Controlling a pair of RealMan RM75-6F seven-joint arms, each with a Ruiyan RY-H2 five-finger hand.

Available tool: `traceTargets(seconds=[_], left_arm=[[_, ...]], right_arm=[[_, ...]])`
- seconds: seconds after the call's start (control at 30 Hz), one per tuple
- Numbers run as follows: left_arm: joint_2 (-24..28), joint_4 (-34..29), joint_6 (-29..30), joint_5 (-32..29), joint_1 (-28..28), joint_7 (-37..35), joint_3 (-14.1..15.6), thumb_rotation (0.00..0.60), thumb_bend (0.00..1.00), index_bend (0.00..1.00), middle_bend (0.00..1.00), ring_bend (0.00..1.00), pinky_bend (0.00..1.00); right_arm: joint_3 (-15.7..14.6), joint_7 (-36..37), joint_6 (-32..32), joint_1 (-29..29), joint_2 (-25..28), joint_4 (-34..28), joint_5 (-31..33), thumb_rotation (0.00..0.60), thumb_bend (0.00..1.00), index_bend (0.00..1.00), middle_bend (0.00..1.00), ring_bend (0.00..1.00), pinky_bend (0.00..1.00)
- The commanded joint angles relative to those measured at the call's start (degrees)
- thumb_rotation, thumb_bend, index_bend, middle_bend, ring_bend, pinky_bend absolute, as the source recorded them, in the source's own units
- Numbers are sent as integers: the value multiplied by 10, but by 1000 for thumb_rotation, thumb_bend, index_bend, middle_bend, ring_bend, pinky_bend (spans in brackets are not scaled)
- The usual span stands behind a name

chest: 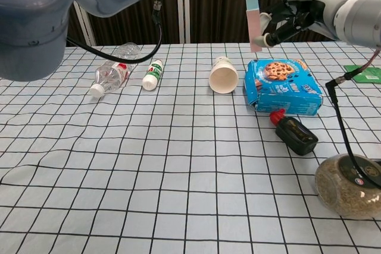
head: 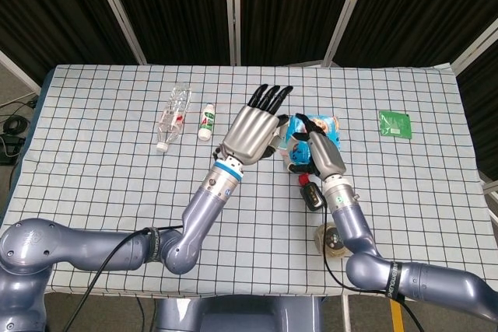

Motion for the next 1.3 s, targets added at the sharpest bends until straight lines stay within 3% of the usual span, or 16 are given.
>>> traceTargets(seconds=[0.03, 0.27, 0.47, 0.57, 0.6, 0.63, 0.67, 0.7, 0.73, 0.77, 0.97, 1.2, 1.3], left_arm=[[10, -10, 6, 2, 4, -1, -5, 600, 628, 887, 0, 0, 0], [45, -40, 18, 6, 25, -4, -6, 600, 628, 887, 0, 0, 0], [93, -78, 14, -5, 74, -20, 25, 600, 628, 887, 0, 0, 0], [116, -99, 1, -12, 96, -27, 46, 600, 606, 863, 0, 0, 0], [130, -111, -10, -18, 105, -29, 58, 600, 565, 819, 0, 0, 0], [140, -119, -20, -23, 111, -30, 64, 600, 449, 691, 0, 0, 0], [151, -129, -30, -33, 117, -30, 72, 600, 264, 430, 0, 0, 0], [163, -138, -38, -42, 122, -30, 79, 600, 144, 258, 0, 0, 0], [176, -147, -42, -44, 129, -30, 89, 600, 10, 53, 0, 0, 0], [183, -150, -40, -35, 136, -32, 96, 600, 0, 0, 0, 0, 0], [217, -171, 5, 49, 195, -74, 132, 600, 0, 0, 0, 0, 0], [291, -206, 86, 171, 305, -137, 202, 600, 0, 0, 0, 0, 0], [319, -214, 117, 218, 348, -154, 233, 600, 0, 0, 0, 0, 0]], right_arm=[[-20, -10, -7, -5, -3, 16, 2, 600, 416, 793, 38, 0, 0], [-59, -20, -16, -19, -12, 42, -18, 600, 415, 797, 38, 0, 0], [-68, -25, -6, -31, -9, 39, -46, 600, 413, 792, 38, 0, 0], [-70, -23, -7, -36, -6, 34, -58, 600, 350, 647, 24, 0, 0], [-73, -23, -7, -39, -3, 33, -63, 600, 242, 499, 13, 0, 0], [-75, -24, -7, -40, -2, 31, -67, 600, 124, 324, 3, 0, 0], [-76, -26, -8, -41, 0, 30, -70, 600, 56, 219, 0, 0, 0], [-78, -26, -8, -43, 2, 28, -75, 600, 3, 103, 0, 0, 0], [-80, -25, -6, -46, 5, 25, -83, 600, 0, 39, 0, 0, 0], [-81, -23, -3, -49, 7, 22, -90, 600, 0, 21, 0, 0, 0], [-98, -12, 23, -78, 33, 19, -158, 600, 0, 2, 0, 0, 0], [-166, 94, 84, -152, 105, 84, -382, 600, 0, 16, 0, 0, 0], [-189, 128, 125, -181, 126, 117, -447, 600, 0, 26, 0, 0, 0]])
